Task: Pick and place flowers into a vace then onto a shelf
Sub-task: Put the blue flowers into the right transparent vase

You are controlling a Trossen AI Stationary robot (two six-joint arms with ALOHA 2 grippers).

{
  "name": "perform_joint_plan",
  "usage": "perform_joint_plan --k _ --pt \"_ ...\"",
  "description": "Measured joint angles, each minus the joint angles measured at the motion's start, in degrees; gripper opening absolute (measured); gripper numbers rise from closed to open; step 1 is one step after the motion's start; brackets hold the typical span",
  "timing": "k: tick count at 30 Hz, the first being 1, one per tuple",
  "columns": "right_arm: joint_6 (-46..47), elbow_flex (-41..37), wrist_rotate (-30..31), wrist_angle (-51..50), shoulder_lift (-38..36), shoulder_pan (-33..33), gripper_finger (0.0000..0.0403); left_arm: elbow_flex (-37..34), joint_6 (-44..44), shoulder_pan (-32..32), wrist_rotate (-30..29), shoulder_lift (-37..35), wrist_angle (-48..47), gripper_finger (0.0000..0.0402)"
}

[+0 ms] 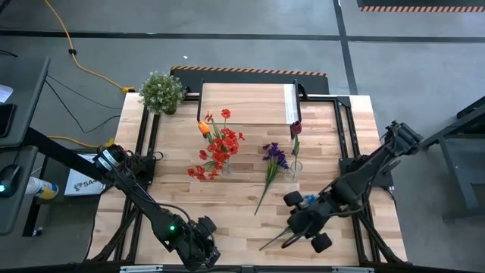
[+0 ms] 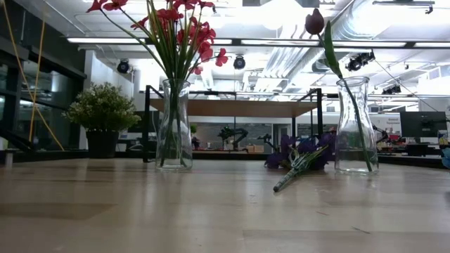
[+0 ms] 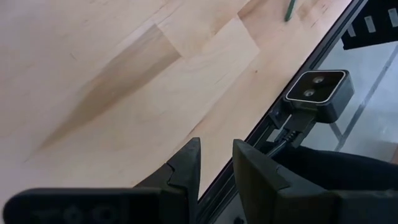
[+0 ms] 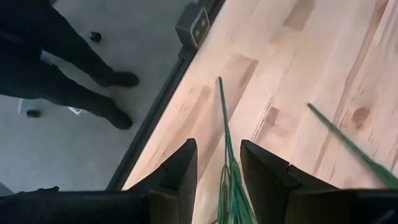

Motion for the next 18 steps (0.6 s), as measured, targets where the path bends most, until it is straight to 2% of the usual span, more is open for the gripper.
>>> perform_joint_plan --k 11,18 --pt "1.15 -0.01 -0.52 -0.72 6.79 0.0 0.0115 0.0 1.52 -0.04 2.65 0.0 -0.83 0.0129" --pt "1.62 -0.01 -0.83 -0.61 7.65 0.0 0.0115 0.0 1.52 -0.02 2.64 0.0 -1.79 0.0129"
